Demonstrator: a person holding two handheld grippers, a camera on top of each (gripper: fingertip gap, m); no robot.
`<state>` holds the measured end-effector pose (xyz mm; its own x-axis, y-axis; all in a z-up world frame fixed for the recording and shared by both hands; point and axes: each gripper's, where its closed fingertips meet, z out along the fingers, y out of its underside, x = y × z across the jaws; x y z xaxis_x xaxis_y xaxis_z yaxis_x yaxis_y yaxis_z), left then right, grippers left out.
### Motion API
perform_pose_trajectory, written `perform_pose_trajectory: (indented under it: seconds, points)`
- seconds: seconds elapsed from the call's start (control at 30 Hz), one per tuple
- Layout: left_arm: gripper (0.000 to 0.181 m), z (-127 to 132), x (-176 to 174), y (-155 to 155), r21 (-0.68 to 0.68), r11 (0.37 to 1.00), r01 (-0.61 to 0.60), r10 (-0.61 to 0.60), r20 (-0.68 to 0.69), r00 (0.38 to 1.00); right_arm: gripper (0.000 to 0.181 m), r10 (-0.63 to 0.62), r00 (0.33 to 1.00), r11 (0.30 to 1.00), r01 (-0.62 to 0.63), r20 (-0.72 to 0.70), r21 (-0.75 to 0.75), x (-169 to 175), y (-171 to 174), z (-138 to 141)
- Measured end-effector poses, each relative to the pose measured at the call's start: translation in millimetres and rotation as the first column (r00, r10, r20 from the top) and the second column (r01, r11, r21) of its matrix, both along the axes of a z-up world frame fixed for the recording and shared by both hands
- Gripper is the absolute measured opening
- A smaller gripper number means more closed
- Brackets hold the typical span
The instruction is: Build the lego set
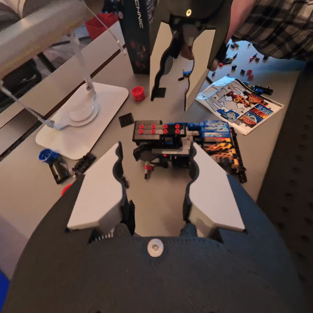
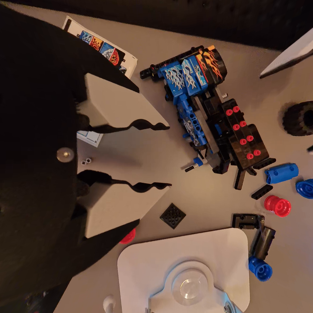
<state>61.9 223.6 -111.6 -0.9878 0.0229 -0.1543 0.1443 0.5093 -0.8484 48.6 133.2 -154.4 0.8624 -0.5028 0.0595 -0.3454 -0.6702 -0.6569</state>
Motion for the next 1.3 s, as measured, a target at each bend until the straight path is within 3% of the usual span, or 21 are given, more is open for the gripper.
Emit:
perform_pose_trajectory:
  seconds: [0.13, 0.27, 0.43, 0.7, 0.93, 1.1, 1.3]
  points:
    - [0.086, -15, 5, -16, 0.102, 0.988, 0.117, -0.119, 0.017, 0.993, 0.060, 0.020, 1.000, 1.000, -0.019, -0.015, 0.017, -2, 5, -2]
    - [0.069, -30, 1, -27, 0.134, 0.973, 0.186, -0.184, -0.031, 0.982, 0.060, 0.035, 0.999, 0.999, -0.035, -0.022, 0.002, -4, 5, -7]
    - [0.043, -31, 8, -27, 0.106, 0.990, 0.091, -0.094, 0.028, 0.995, 0.059, 0.029, 0.999, 1.000, -0.029, -0.023, 0.009, -2, 3, -8]
    - [0.043, -30, 15, -5, 0.067, 0.987, -0.148, 0.145, 0.042, 0.989, 0.058, 0.016, 1.000, 1.000, -0.016, -0.016, 0.003, 0, 0, -8]
    - [0.043, -30, 22, 20, 0.027, 0.898, -0.440, 0.438, 0.054, 0.897, 0.057, -0.009, 1.000, 1.000, 0.009, 0.005, 0.010, 3, -4, -1]
    - [0.055, -30, -4, 32, 0.065, 0.908, -0.414, 0.412, 0.039, 0.910, 0.057, -0.018, 1.000, 1.000, 0.018, 0.017, 0.014, 3, -7, 3]
    - [0.052, -26, -25, 45, 0.078, 0.950, -0.301, 0.297, 0.056, 0.953, 0.057, -0.022, 0.999, 1.000, 0.021, 0.028, 0.017, 2, -9, 8]
